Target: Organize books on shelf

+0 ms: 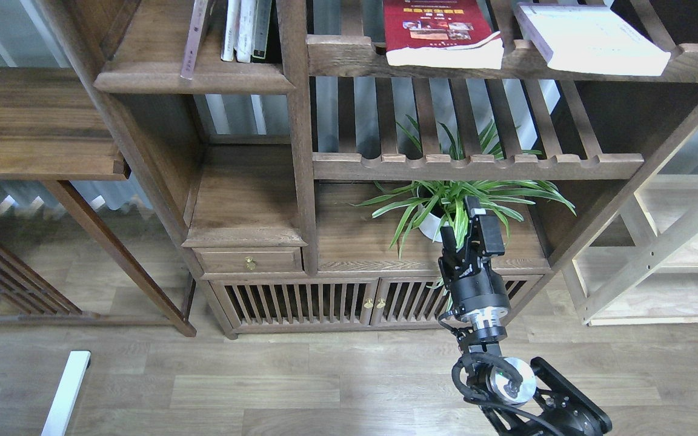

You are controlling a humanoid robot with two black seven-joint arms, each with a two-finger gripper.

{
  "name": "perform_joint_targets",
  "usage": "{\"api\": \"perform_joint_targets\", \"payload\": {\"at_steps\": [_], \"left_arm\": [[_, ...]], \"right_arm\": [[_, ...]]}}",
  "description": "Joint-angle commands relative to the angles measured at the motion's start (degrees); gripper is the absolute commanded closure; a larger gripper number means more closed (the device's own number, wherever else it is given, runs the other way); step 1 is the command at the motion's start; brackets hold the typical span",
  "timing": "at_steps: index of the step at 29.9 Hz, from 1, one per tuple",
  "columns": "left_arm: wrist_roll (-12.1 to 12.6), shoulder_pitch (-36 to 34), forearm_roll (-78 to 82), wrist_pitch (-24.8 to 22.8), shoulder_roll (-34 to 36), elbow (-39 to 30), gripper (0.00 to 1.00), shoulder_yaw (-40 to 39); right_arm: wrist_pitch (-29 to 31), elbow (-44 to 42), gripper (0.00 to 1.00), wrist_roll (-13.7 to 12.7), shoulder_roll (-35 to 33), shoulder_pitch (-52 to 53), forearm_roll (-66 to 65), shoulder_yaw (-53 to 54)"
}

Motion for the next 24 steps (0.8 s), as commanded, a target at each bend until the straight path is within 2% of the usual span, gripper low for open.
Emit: {"api": "perform_joint_targets", "payload": {"at_steps": [1, 8, 12, 16, 19, 24], "left_arm": [[0.0, 6.1, -2.9, -0.4, 0.1, -2.1, 0.37, -3.5], [0.0, 15.5, -9.0, -0.7, -1.0, -8.7, 0.38, -5.5], [0.0, 19.4, -9.6, -2.1, -2.2, -10.2, 0.33, -5.7], [0.0, 23.5, -9.6, -5.8, -5.9, -10.0, 0.31, -7.4], [0.0, 27.7, -9.6, -8.7, -11.2, -9.9, 0.23, -9.0], [0.0, 34.4, -9.5, -19.0, -17.9, -8.7, 0.09, -10.7]], "right_arm": [[0.0, 4.7, 0.01, -0.1, 0.0, -0.5, -1.6, 0.0], [0.0, 6.7, 0.01, -0.1, 0.0, -1.1, -5.8, -1.6], [0.0, 6.9, 0.01, -0.1, 0.0, -1.5, -8.3, -2.5], [0.0, 6.8, 0.01, -0.2, 0.0, -1.6, -9.4, -3.1], [0.0, 6.8, 0.01, -0.2, 0.0, -1.8, -9.5, -3.3], [0.0, 6.8, 0.01, -0.6, 0.0, -2.2, -10.7, -3.3]]}}
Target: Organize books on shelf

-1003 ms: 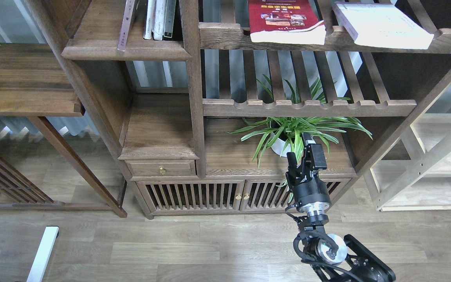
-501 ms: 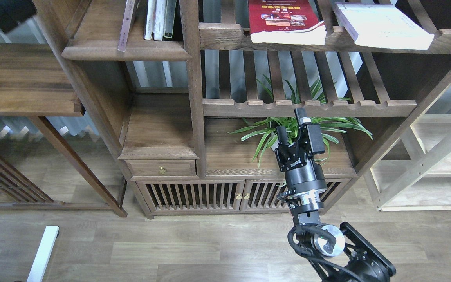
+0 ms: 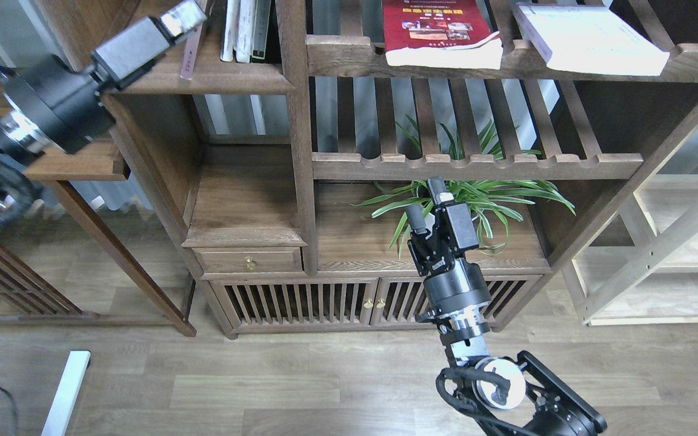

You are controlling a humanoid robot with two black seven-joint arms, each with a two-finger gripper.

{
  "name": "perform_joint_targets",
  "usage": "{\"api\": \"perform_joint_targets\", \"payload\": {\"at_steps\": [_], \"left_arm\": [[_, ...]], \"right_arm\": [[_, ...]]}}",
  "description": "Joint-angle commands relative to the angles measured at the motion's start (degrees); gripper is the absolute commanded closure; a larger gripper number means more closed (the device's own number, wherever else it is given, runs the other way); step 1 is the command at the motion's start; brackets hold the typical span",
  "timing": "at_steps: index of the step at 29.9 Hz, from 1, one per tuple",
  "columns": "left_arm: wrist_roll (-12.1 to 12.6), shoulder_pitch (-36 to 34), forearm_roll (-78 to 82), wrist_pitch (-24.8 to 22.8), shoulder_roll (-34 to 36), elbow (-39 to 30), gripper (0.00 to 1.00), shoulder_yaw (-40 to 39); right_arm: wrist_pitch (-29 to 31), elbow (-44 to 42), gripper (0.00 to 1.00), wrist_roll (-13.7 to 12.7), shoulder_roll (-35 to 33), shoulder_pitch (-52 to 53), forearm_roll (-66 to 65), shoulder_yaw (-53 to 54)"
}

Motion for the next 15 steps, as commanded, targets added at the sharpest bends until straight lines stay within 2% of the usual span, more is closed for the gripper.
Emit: {"api": "perform_joint_targets", "payload": {"at_steps": [1, 8, 15], "left_arm": [[0.0, 4.6, 0.1, -6.1, -4.3, 0.9, 0.06, -1.0], [0.0, 10.4, -4.1, -6.1, -10.2, 2.3, 0.04, -1.4], [0.0, 13.4, -5.4, -6.1, -13.7, 8.1, 0.04, -0.1]], "right_arm": [[0.0, 0.0, 0.01, -0.4, 0.0, -0.3, -1.2, 0.0], [0.0, 0.0, 0.02, -1.4, 0.0, 0.4, -2.5, -2.1], [0.0, -0.1, 0.01, -1.4, 0.0, 0.1, -3.3, -2.8]]}}
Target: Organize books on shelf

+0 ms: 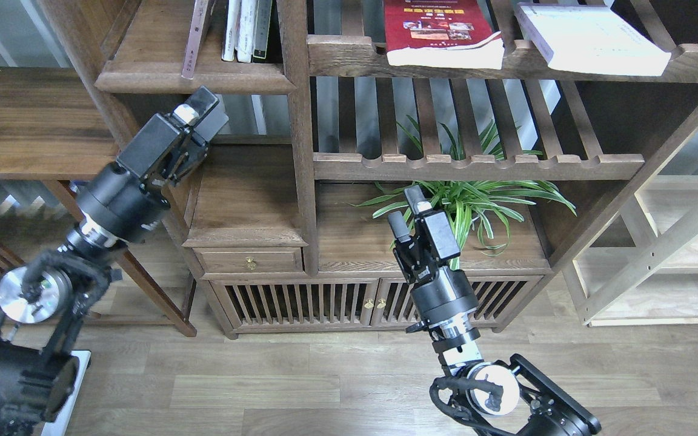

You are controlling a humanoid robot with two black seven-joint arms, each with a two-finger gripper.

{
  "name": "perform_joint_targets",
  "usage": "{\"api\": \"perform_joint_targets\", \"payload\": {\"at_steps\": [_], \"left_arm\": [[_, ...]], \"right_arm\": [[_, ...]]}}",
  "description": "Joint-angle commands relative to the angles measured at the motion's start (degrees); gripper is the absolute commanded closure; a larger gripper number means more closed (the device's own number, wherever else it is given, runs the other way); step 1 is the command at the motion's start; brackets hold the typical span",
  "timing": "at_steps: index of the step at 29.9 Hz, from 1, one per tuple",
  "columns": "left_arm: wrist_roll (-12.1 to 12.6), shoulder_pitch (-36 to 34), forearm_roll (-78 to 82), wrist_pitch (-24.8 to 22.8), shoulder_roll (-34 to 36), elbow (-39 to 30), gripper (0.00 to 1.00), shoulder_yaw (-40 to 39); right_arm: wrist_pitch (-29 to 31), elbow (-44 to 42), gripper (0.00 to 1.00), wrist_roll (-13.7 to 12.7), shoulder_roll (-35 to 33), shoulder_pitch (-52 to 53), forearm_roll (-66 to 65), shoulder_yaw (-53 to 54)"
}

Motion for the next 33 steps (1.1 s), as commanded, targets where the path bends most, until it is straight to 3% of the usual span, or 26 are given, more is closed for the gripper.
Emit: {"api": "perform_joint_targets", "payload": {"at_steps": [1, 19, 25, 33], "left_arm": [[0.0, 1.4, -0.1, 0.0, -0.8, 2.6, 0.04, 0.8], [0.0, 1.0, 0.0, 0.0, 1.1, 4.9, 0.04, -0.6], [0.0, 0.1, 0.1, 0.0, 1.9, 7.5, 0.04, -0.5], [0.0, -2.2, 0.1, 0.0, 1.9, 10.5, 0.04, -0.2]], "right_arm": [[0.0, 0.0, 0.01, 0.1, 0.0, -0.5, -0.2, 0.3], [0.0, 0.1, 0.01, 0.1, 0.0, 0.7, -1.0, 10.1], [0.0, -0.3, 0.01, -0.2, 0.0, 5.3, -2.2, 19.1], [-0.6, -0.7, 0.01, -0.3, -1.7, 10.2, -2.2, 21.7]]}}
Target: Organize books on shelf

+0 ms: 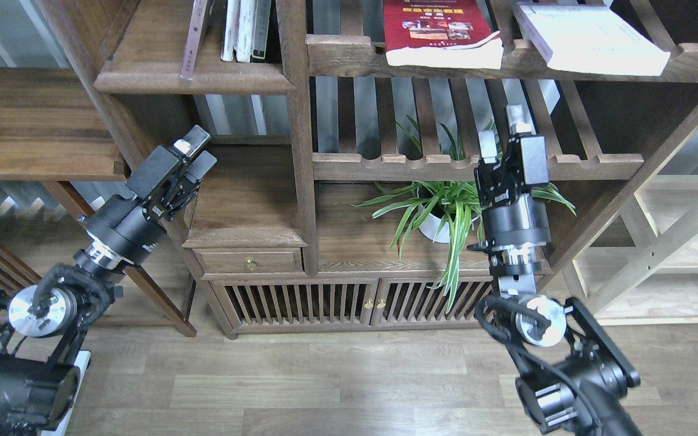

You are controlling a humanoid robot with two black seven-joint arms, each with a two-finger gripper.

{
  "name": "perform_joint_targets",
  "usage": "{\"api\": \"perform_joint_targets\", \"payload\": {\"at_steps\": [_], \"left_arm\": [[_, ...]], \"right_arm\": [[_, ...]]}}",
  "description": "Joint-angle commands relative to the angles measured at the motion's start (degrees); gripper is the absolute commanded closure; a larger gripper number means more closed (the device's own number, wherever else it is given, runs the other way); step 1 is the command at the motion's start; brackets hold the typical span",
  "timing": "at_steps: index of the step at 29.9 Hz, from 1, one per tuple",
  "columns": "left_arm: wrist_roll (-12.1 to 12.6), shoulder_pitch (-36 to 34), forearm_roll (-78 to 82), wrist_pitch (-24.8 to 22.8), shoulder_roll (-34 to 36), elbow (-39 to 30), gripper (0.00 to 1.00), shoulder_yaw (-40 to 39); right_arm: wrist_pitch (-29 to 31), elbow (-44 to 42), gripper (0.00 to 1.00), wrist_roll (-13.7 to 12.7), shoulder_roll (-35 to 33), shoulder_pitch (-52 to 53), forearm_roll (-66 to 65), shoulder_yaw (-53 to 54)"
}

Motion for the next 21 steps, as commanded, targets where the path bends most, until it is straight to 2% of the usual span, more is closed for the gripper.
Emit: {"api": "perform_joint_targets", "payload": {"at_steps": [1, 5, 21], "left_arm": [[0.0, -0.5, 0.0, 0.0, 0.0, 0.8, 0.04, 0.4], [0.0, -0.5, 0.0, 0.0, 0.1, 0.9, 0.04, 0.7], [0.0, -0.5, 0.0, 0.0, 0.1, 1.1, 0.04, 0.6]], "right_arm": [[-1.4, -0.3, 0.01, 0.0, -0.9, 1.3, 0.1, 1.3], [-4.0, -0.3, 0.01, -0.1, -1.7, 1.8, 0.1, 2.4], [-7.8, -0.3, 0.01, -0.7, -9.7, 1.8, 0.7, 6.9]]}}
